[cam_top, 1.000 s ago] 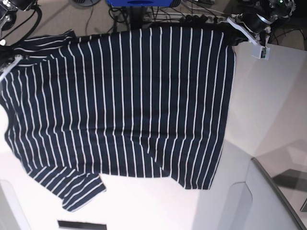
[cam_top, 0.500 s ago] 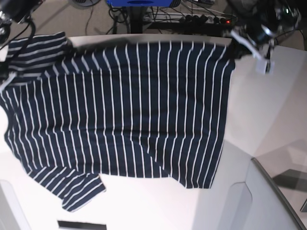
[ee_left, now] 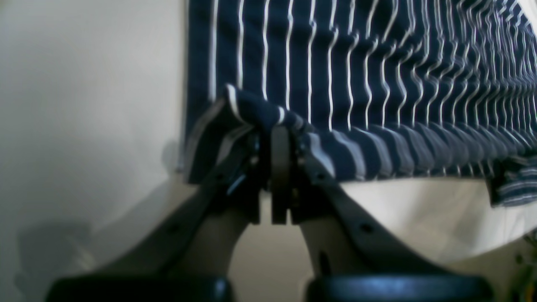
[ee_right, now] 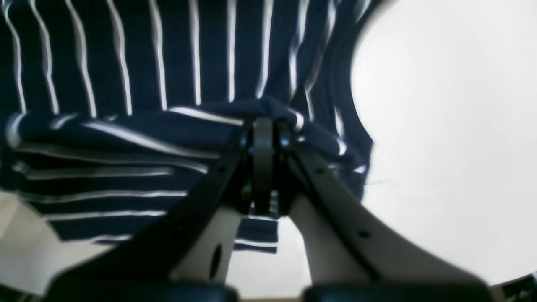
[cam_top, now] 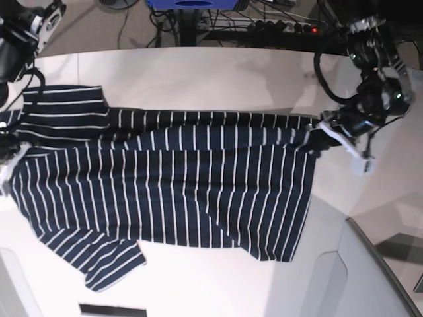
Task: Layout the t-shirt on the table in an organized manner, then fold the t-shirt properly
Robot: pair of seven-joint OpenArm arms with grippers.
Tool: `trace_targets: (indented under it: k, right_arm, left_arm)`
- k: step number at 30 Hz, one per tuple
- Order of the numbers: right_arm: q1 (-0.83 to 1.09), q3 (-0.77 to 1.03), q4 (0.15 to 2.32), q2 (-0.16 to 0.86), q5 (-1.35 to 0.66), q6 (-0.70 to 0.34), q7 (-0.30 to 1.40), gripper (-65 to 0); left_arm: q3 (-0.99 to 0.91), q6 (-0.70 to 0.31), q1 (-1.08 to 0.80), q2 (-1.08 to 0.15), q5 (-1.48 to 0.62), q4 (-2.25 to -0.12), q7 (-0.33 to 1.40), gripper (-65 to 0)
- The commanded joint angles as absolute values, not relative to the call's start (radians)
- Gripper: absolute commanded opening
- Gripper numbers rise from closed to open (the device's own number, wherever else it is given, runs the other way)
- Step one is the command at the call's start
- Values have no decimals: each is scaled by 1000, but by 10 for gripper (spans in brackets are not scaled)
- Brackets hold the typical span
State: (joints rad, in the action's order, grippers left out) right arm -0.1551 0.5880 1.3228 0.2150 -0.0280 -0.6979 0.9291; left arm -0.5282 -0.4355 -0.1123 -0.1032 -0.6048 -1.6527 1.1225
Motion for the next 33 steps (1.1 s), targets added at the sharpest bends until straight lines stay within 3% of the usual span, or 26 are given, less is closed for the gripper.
trace_targets:
  k: [1,6,19,33]
  right_arm:
    - [-189,578,1317,248,-36,-698,900,-650]
    - [-243,561,1237,266,-36,-698,875,-650]
    - [-329,504,1069,282,-36,-698,773,-650]
    - [-331,504,1018,282,-36,-698,685,-650]
  left_arm:
    - [-526,-432,-84,-116,-624,-1646,1104,-650]
    - [-513,-429,-38,-117,-596,-1564,1010,-650]
    - [-512,-429,56,-108,-473,-1503,1003,-650]
    - [-340,-429,56,-133,-473,-1334,725,-650]
